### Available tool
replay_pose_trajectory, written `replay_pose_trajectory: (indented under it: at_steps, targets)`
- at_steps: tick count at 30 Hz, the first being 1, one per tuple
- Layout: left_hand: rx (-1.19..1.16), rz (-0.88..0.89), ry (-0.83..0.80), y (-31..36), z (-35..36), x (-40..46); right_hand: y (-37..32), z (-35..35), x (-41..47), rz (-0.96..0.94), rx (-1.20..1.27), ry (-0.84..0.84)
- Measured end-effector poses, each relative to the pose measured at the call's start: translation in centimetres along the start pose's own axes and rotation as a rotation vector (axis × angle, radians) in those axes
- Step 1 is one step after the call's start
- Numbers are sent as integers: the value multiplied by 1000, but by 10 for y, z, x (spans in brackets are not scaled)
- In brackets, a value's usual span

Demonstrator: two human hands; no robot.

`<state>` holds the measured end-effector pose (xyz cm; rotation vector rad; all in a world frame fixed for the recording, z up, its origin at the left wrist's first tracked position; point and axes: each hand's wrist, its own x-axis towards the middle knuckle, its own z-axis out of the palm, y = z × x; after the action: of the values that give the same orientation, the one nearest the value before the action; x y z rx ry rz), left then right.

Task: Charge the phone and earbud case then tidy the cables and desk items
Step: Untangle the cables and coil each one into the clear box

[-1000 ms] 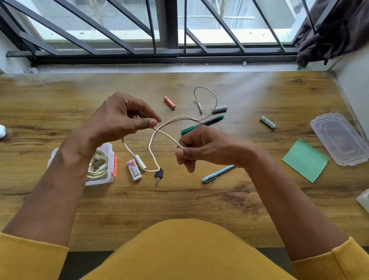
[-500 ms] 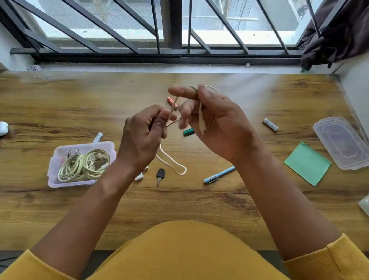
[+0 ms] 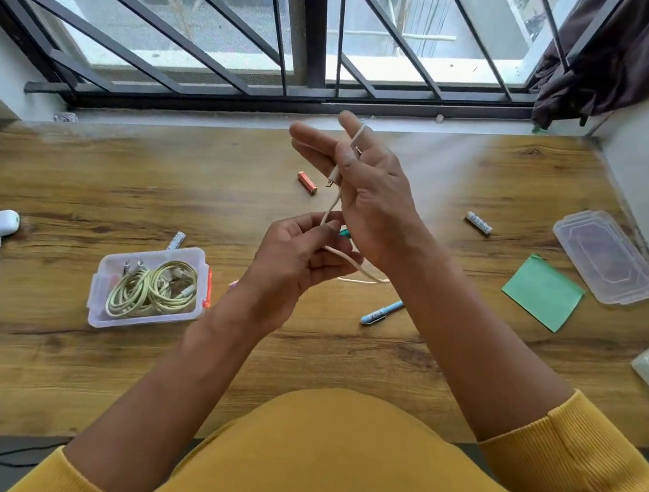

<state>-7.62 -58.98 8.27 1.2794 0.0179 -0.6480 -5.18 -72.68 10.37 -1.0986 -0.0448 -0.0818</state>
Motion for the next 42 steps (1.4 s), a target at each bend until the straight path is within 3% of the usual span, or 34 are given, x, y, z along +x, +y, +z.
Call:
replay_pose_trajectory:
  at_steps: [9, 13, 17, 23, 27, 35, 42]
  targets:
    - [-394, -162, -167, 25, -15, -4, -2, 1, 1, -155, -586, -2]
    - [-411, -138, -269, 35, -25, -5, -3, 1, 2, -211, -787, -14]
    - [-46, -68, -178, 46, -34, 0, -5, -3, -1, -232, -953, -76]
    - [773, 287, 19, 61, -43, 4, -12, -2, -10, -108, -1195, -170]
    - [1048, 422, -7, 75, -49, 3, -16, -1, -16, -74, -1154, -180]
    - [1152, 571, -56, 102, -52, 1, -27, -3, -21, 79, -1084, -264]
    - [1005, 793, -69, 115, -48, 5, -36, -10, -17, 246, -446, -467]
